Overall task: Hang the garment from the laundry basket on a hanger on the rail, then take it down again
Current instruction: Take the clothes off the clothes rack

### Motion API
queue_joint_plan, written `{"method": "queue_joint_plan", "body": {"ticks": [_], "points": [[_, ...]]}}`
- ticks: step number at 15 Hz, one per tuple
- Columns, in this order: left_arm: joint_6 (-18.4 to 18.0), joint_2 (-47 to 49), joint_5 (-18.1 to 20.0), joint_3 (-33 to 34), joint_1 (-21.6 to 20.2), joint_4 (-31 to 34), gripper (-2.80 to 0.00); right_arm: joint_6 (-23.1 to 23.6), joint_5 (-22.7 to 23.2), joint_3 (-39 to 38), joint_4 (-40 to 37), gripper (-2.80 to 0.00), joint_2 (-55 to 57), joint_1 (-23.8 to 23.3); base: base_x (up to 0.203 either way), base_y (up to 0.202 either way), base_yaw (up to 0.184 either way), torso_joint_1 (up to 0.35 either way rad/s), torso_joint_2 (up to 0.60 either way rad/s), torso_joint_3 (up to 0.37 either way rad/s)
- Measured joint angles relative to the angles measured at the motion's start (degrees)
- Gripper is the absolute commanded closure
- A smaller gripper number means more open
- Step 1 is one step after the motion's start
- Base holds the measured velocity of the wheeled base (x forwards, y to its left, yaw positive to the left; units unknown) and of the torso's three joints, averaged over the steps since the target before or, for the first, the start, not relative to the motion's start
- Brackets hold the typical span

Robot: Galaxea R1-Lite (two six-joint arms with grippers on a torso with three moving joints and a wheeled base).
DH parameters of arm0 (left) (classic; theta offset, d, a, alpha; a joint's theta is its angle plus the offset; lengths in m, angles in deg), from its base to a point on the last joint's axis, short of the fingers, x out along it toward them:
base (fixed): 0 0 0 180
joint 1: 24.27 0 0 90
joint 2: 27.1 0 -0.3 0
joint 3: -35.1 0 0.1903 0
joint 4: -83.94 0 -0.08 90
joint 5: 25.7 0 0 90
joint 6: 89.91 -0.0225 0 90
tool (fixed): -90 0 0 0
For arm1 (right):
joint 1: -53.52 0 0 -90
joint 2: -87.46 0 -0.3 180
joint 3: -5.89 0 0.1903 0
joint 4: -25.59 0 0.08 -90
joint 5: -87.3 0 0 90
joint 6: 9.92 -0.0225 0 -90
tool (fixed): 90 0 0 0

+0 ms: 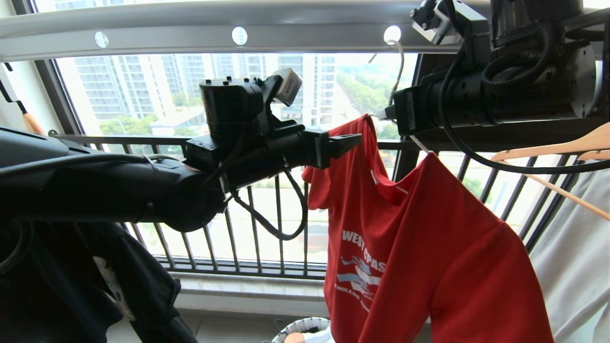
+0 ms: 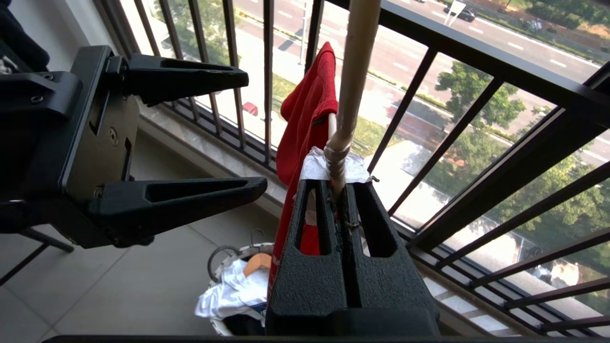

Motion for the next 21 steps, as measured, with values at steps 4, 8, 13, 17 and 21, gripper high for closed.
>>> {"method": "queue_joint_plan", "body": {"ticks": [4, 8, 13, 17, 21], "points": [[-0.2, 5.8, -2.7, -5.4, 0.7, -0.1, -2.8, 0.0, 0.0, -0.1, -0.2, 0.0, -0.3, 0.0, 0.0, 0.0, 0.0, 0.0, 0.0, 0.0], [-1.1, 10.2, -7.7, -9.9, 1.5, -0.1, -2.8, 0.0, 0.0, -0.1, -0.1, 0.0, -0.5, 0.0, 0.0, 0.0, 0.0, 0.0, 0.0, 0.0], [-1.2, 11.1, -8.2, -9.8, 1.8, -0.2, 0.0, 0.0, 0.0, -0.1, 0.0, 0.0, -0.5, 0.0, 0.0, 0.0, 0.0, 0.0, 0.0, 0.0], [-1.2, 9.8, -8.0, -7.0, 1.9, -4.7, 0.0, 0.0, 0.0, 0.0, 0.0, 0.0, -0.4, -0.7, 0.0, 0.0, 0.0, 0.0, 0.0, 0.0], [-1.2, 8.3, -8.0, -5.7, 1.9, -5.1, 0.0, 0.0, 0.0, 0.0, 0.0, 0.0, -0.4, -1.2, 0.0, 0.0, 0.0, 0.0, 0.0, 0.0]]}}
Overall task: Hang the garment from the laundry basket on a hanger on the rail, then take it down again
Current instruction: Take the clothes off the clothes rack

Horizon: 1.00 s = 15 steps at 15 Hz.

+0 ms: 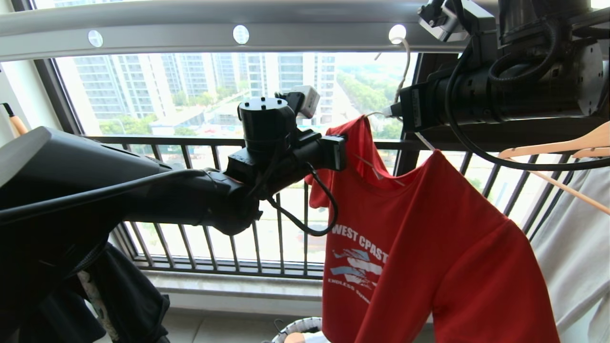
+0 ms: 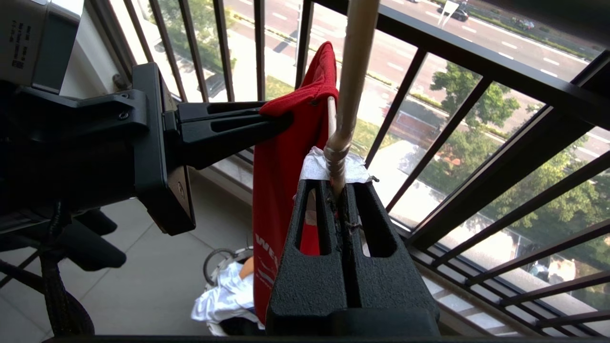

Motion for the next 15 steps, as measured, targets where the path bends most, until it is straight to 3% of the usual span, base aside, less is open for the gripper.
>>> {"method": "queue_joint_plan", "body": {"ticks": [4, 9, 15], "points": [[0.2, 0.1, -0.3, -1.4, -0.5, 0.1, 0.0, 0.0, 0.1, 0.0, -0.1, 0.0, -0.1, -0.1, 0.0, 0.0, 0.0, 0.0, 0.0, 0.0], [-0.1, 4.0, -6.0, -7.2, -2.2, 3.2, 0.0, 0.0, 0.2, -0.2, -0.1, 0.0, -0.3, -0.1, 0.0, 0.0, 0.0, 0.0, 0.0, 0.0], [-0.5, 4.7, -6.1, -7.7, -2.6, 5.5, 0.0, 0.0, 0.2, -0.2, -0.1, 0.0, -0.4, -0.1, 0.0, 0.0, 0.0, 0.0, 0.0, 0.0]]}}
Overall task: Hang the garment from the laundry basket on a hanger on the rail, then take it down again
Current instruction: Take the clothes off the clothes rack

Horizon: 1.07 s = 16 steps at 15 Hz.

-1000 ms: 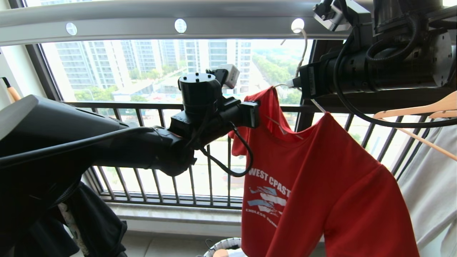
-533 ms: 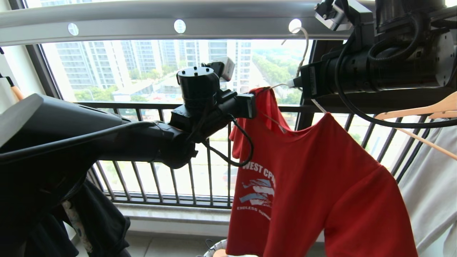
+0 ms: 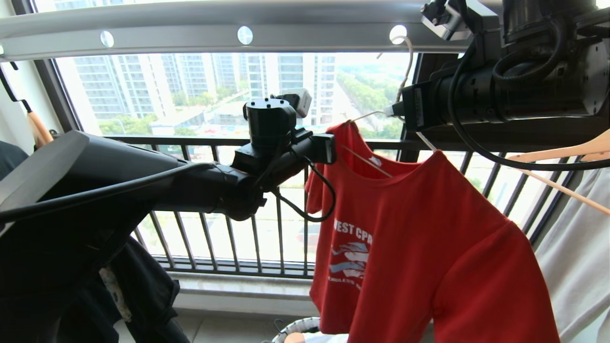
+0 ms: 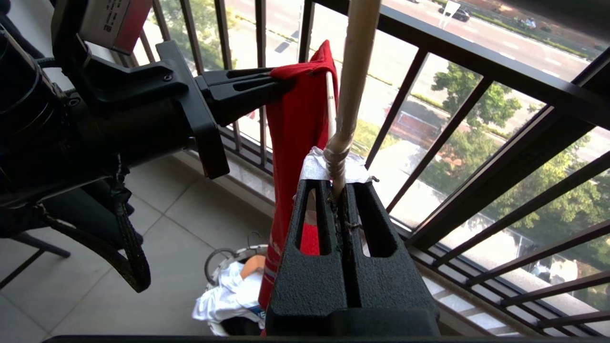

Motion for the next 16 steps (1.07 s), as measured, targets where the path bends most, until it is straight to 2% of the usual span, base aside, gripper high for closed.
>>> {"method": "queue_joint_plan", "body": {"ticks": [2, 3, 8, 10, 13, 14, 16], "points": [[-0.4, -0.7, 0.0, 0.4, 0.1, 2.3, 0.0, 0.0, 0.0, 0.0, 0.0, 0.0, 0.0, 0.0, 0.0, 0.0, 0.0, 0.0, 0.0, 0.0], [-0.4, -0.9, 0.0, 0.4, 0.1, 2.3, -2.8, 0.0, 0.0, 0.0, 0.0, 0.0, 0.0, 0.0, 0.0, 0.0, 0.0, 0.0, 0.0, 0.0], [-0.4, -6.8, 0.4, 4.5, 2.1, 3.6, -2.8, 0.0, 0.0, -0.1, 0.0, 0.0, 0.0, -0.1, 0.0, 0.0, 0.0, 0.0, 0.0, 0.0], [-0.5, -11.9, 0.5, 6.6, 3.8, 8.8, -2.8, -0.1, 0.1, -0.3, 0.0, 0.0, 0.0, -0.4, 0.0, 0.0, 0.0, 0.0, 0.0, 0.0], [-0.5, -19.3, 0.6, 7.2, 6.0, 22.8, -2.8, -0.2, 0.4, -0.9, 0.2, 0.0, 0.0, -1.1, 0.0, 0.0, 0.0, 0.0, 0.0, 0.0], [-0.4, -21.1, 0.5, 7.1, 6.4, 25.0, -2.8, -0.4, 0.4, -1.2, 0.3, 0.0, -0.1, -1.4, 0.0, 0.0, 0.0, 0.0, 0.0, 0.0], [-0.4, -23.6, 0.5, 7.1, 6.4, 25.4, -2.8, -0.5, 0.3, -2.2, 0.5, 0.0, -0.2, -1.8, 0.0, 0.0, 0.0, 0.0, 0.0, 0.0]]}}
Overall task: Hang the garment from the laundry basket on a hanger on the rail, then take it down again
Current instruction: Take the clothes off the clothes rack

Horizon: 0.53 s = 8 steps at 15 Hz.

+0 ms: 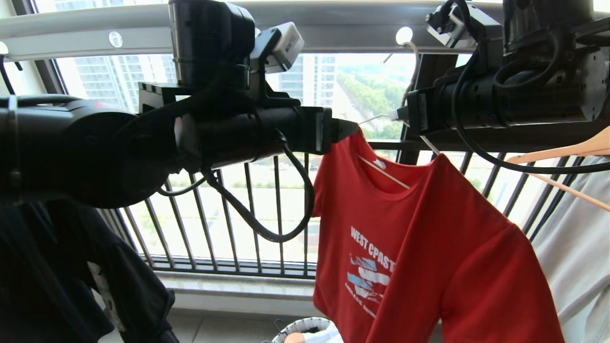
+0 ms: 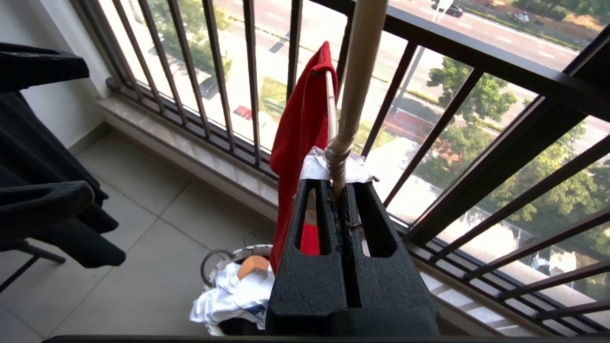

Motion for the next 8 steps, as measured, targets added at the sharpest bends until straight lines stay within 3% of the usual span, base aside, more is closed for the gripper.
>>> {"method": "queue_joint_plan", "body": {"ticks": [1, 8], "points": [[0.0, -1.0, 0.0, 0.1, 0.1, 0.0, -2.8, 0.0, -0.1, -0.5, 0.2, -2.8, -0.2, 0.0, 0.0, 0.0, 0.0, 0.0, 0.0, 0.0], [0.0, -3.3, 0.0, 0.3, 0.1, 0.1, -2.8, -0.3, 0.0, -3.4, -0.1, -2.8, -2.0, -0.4, 0.0, 0.0, 0.0, 0.0, 0.0, 0.0]]}}
